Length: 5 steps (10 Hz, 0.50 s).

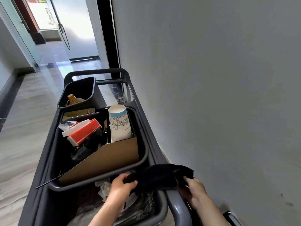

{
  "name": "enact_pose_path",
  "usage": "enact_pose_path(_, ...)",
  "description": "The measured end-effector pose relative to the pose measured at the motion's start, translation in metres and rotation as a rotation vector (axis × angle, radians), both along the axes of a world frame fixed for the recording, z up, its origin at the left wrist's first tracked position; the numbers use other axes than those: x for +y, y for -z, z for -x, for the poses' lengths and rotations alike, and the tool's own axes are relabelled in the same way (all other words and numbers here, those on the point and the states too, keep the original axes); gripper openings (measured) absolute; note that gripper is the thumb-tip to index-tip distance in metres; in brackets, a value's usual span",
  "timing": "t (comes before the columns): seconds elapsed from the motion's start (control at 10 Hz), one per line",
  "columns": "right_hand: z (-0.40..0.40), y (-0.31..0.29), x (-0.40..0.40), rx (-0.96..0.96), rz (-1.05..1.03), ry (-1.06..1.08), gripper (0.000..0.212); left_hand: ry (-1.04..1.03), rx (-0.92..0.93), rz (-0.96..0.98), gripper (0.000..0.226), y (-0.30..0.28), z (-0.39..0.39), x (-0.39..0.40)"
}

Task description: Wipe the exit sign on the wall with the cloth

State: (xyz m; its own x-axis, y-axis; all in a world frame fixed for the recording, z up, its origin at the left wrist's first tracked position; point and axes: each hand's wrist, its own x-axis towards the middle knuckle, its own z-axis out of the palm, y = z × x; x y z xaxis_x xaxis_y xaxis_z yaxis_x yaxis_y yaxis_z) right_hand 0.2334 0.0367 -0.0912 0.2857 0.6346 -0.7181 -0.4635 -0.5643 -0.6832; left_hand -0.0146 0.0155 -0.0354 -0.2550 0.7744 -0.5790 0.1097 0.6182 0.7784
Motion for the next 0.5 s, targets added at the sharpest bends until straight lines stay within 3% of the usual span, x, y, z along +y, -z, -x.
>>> enact_pose_path(0.2,-0.005,-0.002,-0.013,-0.111,0.035,-0.083,0.024,0.064,0.080,-0.123,0.024,-0.010,-0.002,-0.006)
enact_pose_path(0.3,-0.005,-0.006,-0.019,-0.219,0.005,-0.168,0.032,0.081,0.172,-0.212,0.018,-0.018,-0.004,-0.009)
enact_pose_path(0.5,-0.005,-0.061,-0.044,-0.818,-0.159,-0.423,0.050,0.235,0.525,-0.500,0.022,-0.052,-0.035,-0.016)
